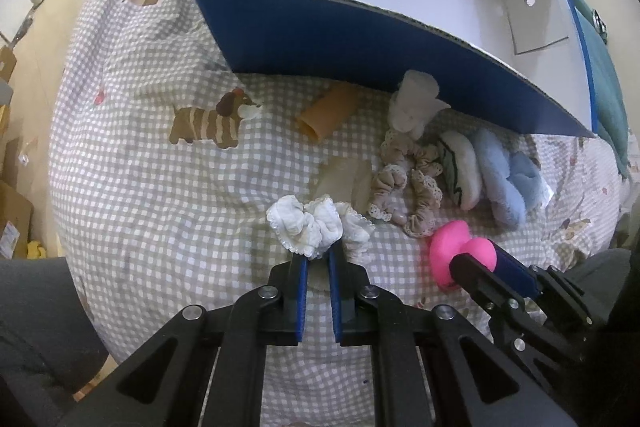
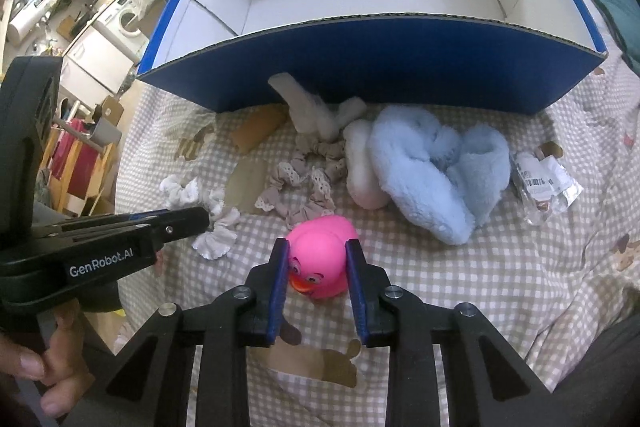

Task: Organize soft objects
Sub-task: 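Grasp the white scrunchie with the left tool while the right tool grasps the pink duck, then carry the white scrunchie and pink duck into the box and open both tools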

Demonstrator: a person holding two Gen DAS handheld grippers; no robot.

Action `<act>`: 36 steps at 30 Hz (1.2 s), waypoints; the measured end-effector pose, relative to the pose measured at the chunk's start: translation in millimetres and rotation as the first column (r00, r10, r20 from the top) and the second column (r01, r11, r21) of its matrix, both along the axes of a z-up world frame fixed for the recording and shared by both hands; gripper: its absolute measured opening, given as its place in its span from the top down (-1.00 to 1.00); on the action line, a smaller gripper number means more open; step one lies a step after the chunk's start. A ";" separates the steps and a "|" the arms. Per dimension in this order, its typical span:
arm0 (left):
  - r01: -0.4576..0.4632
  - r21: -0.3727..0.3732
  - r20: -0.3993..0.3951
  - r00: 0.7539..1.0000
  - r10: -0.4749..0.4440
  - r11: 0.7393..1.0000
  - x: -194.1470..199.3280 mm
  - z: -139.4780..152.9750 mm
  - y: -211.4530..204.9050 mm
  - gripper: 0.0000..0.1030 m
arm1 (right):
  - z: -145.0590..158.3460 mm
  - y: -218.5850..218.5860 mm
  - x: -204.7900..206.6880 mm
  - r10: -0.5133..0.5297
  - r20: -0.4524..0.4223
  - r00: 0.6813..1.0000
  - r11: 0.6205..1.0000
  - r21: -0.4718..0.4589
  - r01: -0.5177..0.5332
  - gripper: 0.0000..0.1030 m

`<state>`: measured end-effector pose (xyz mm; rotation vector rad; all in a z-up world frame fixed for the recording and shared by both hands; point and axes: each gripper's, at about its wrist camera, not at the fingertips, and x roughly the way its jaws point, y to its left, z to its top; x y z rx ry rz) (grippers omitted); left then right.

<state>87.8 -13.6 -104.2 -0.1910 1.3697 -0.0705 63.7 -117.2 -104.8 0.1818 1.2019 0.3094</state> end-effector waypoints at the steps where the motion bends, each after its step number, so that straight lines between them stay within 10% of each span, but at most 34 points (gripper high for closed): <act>1: -0.002 0.001 0.007 1.000 0.002 1.000 -1.5 1.6 3.1 0.82 | 0.9 0.5 0.1 0.002 0.006 1.000 1.000 -0.001 -0.002 0.42; 23: 0.035 0.067 0.135 0.990 -0.044 0.997 -25.2 61.6 11.0 0.82 | 52.7 -29.4 -21.6 -0.048 0.140 0.989 0.998 0.039 0.043 0.42; 36: 0.079 0.131 0.292 0.950 -0.114 0.988 33.2 123.7 -5.5 0.82 | 101.0 -54.7 16.0 -0.092 0.260 0.961 0.995 0.061 0.079 0.42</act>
